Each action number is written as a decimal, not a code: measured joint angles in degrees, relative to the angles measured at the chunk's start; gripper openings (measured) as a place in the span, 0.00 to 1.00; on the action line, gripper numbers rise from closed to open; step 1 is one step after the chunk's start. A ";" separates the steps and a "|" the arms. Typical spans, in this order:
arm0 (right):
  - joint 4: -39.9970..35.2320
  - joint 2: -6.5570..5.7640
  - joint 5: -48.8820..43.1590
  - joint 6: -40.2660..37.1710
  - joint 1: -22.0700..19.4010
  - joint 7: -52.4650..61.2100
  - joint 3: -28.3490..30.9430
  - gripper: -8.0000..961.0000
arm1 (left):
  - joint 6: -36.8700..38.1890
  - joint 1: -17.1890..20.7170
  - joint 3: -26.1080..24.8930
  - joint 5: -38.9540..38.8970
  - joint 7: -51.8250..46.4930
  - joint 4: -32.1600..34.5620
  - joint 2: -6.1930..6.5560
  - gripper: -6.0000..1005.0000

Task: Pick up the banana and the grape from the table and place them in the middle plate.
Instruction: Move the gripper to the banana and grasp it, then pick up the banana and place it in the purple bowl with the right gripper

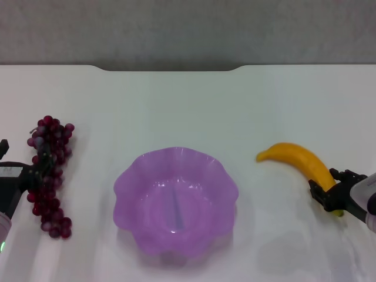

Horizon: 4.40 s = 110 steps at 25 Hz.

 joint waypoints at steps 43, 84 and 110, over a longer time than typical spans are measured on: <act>-7.88 -0.34 -0.39 -13.71 0.92 -5.85 5.03 0.53 | -0.14 0.02 0.00 0.00 0.00 0.27 0.08 0.88; -14.01 0.18 -0.23 -7.20 3.60 1.86 -23.37 0.57 | -0.24 -0.27 0.00 0.00 0.00 0.12 0.07 0.88; -17.64 -0.06 -0.01 -7.60 3.27 -2.61 -18.80 0.91 | -0.24 -0.06 0.00 0.00 0.00 0.36 0.07 0.88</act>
